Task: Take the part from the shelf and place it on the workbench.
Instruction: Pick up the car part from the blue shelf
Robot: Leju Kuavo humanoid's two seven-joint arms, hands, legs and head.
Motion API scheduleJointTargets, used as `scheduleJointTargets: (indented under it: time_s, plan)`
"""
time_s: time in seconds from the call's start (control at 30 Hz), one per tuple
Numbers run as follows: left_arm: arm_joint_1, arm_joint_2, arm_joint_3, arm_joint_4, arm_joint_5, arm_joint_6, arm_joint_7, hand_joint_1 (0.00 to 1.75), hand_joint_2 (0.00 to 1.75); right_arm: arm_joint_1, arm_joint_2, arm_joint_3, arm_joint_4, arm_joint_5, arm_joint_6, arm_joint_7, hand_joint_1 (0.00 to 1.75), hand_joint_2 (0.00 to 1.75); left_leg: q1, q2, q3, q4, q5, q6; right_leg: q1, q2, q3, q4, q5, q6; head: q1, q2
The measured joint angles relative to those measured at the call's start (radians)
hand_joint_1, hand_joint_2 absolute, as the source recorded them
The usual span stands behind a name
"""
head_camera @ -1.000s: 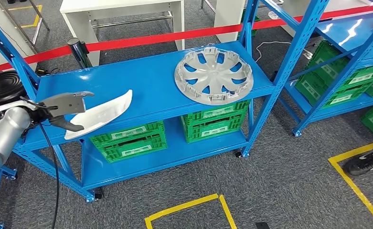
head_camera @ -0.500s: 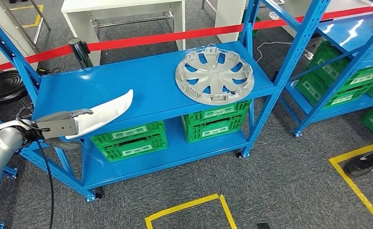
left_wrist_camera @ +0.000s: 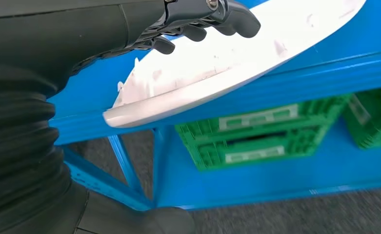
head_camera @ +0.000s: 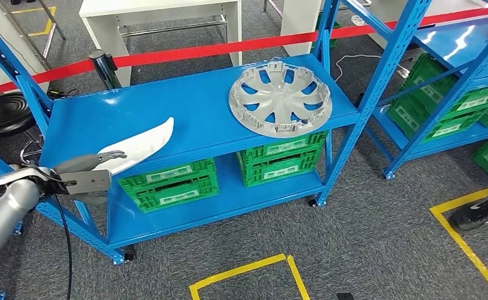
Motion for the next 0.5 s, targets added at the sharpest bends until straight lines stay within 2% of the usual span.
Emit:
scheduleJointTargets:
  time_s: [0.3, 0.5]
  plan:
    - [0.076, -0.073, -0.033, -0.077, -0.124, 0.227, 0.162, 0.0, 1.75, -0.001, 0.0, -0.016, 0.0, -0.008, -0.005, -0.001, 0.0, 0.0, 0.0, 0.0, 0.0, 0.0, -0.001, 0.001, 0.0, 0.0, 0.0, 0.0, 0.0, 0.0, 0.0, 0.0]
    - [0.112, -0.15, -0.053, -0.093, -0.28, 0.428, 0.298, 0.0, 1.75, -0.001, 0.0, -0.03, 0.0, -0.016, -0.009, -0.004, 0.0, 0.0, -0.001, 0.0, 0.0, 0.0, -0.002, 0.002, -0.001, -0.001, 0.001, 0.0, 0.0, 0.0, 0.0, 0.0]
